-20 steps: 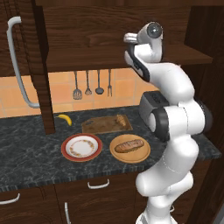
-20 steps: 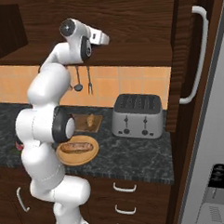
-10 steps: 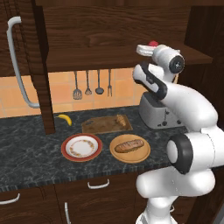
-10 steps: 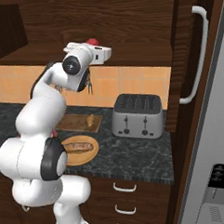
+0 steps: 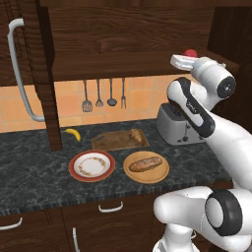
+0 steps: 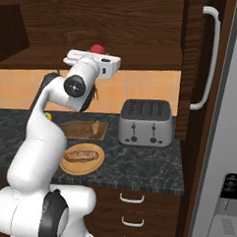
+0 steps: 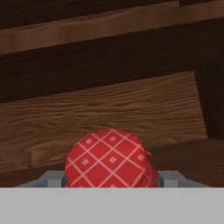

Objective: From the different types of pastries on the counter, select a croissant and place it on the cutting board. Then retrieve a jar of jam from the cabinet and place it alongside the croissant on the cutting board.

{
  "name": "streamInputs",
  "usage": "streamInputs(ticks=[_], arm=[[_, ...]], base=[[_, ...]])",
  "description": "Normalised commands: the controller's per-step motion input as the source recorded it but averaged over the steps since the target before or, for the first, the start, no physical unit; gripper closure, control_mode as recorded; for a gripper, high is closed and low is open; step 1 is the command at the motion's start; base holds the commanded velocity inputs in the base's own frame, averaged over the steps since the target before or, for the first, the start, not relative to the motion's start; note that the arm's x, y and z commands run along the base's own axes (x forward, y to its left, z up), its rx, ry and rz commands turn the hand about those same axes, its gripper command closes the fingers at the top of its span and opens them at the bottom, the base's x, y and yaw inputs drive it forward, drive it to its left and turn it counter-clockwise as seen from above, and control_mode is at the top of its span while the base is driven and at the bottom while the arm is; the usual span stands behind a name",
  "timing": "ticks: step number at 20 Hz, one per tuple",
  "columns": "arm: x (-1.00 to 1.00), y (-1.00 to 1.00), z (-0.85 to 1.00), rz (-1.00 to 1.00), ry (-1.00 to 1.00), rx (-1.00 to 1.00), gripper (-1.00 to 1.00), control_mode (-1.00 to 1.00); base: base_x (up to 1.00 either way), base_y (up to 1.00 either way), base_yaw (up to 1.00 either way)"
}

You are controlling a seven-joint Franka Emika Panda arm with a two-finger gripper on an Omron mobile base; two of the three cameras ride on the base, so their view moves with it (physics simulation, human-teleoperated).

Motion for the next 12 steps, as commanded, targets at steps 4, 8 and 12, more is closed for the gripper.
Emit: streamInputs(ticks=[4,8,12], arm=[[-1.00,0.01,0.04,-0.01,0.14,0.08,1.00,-1.00],[-0.85,0.61,-0.07,0.00,0.34,0.04,1.00,-1.00],[-0.76,0.79,-0.25,0.03,0.40,0.04,1.00,-1.00]], base=[[0.00,0.00,0.00],[0.00,0.00,0.00],[0.00,0.00,0.00]])
